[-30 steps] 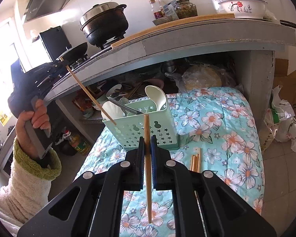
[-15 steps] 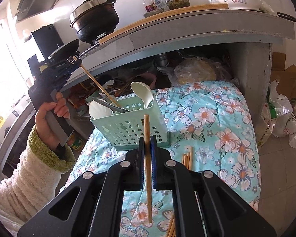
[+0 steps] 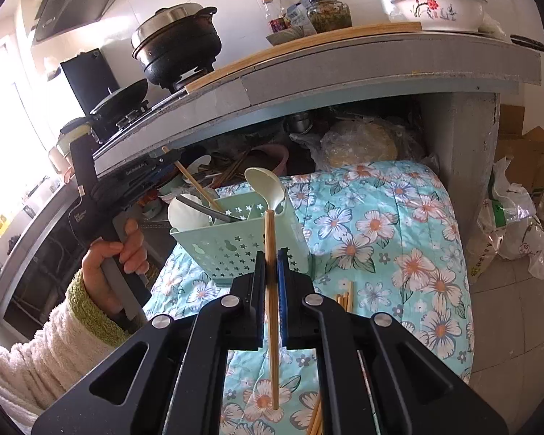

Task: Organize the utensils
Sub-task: 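Lift the chopstick into the green holder and open the left tool while the right lifts its chopsticks, then lower the held chopsticks into the green holder and open the right tool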

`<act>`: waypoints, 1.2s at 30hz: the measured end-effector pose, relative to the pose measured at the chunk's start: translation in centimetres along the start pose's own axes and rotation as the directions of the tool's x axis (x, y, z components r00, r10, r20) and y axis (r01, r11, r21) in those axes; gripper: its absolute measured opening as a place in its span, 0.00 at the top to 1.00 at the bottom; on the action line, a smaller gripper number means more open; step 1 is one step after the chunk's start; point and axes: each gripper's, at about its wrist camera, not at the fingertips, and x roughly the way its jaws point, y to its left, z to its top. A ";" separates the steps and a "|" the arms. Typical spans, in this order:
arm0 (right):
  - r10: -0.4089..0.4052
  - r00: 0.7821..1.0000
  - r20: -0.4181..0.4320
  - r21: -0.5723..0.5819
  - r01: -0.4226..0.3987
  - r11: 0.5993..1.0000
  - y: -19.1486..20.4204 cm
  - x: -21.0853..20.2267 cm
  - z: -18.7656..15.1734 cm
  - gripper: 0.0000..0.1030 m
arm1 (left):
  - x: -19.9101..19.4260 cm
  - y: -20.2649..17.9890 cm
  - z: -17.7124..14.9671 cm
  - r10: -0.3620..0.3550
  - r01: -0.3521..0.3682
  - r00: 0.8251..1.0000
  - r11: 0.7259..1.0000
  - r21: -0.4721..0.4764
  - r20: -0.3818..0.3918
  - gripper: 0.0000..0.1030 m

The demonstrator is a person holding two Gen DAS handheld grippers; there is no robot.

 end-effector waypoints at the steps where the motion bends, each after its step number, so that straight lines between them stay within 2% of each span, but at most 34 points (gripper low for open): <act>1: -0.001 1.000 0.008 -0.004 0.001 1.000 0.1 -0.3 0.3 0.94 | -0.3 0.0 -0.2 -0.001 0.001 1.000 1.000 0.002 -0.001 0.69; 5: 0.003 0.998 0.055 -0.023 -0.002 1.000 0.7 -1.5 2.4 0.94 | -1.5 -0.2 -0.4 -0.008 0.007 1.000 1.000 0.016 0.006 0.67; 9: 0.003 0.991 0.134 -0.058 0.005 0.998 1.7 -3.0 6.1 0.94 | -3.7 0.3 -0.5 -0.005 0.005 0.999 1.000 0.002 0.040 0.66; 15: -0.018 0.958 0.285 -0.155 0.064 0.986 5.0 -4.7 12.7 0.94 | -7.3 1.4 -1.0 0.032 -0.033 0.996 0.999 0.014 0.081 0.66; 21: 0.050 0.932 0.358 -0.177 0.015 0.984 7.9 -4.0 17.7 0.94 | -9.3 2.9 -2.1 0.054 -0.054 0.996 0.999 0.006 0.075 0.66; 26: 0.097 0.934 0.345 -0.214 -0.022 0.977 10.7 -0.9 19.3 0.94 | -9.8 3.3 -3.4 0.065 -0.067 0.996 0.997 0.030 0.060 0.67; 31: 0.087 0.951 0.295 -0.259 -0.008 0.966 12.7 3.9 19.2 0.94 | -9.9 4.0 -4.3 0.078 -0.080 0.996 0.996 0.034 0.044 0.67; 36: 0.064 0.969 0.237 -0.281 0.005 0.960 12.9 8.3 18.2 0.94 | -9.7 4.6 -5.0 0.090 -0.091 0.995 0.995 0.031 0.028 0.67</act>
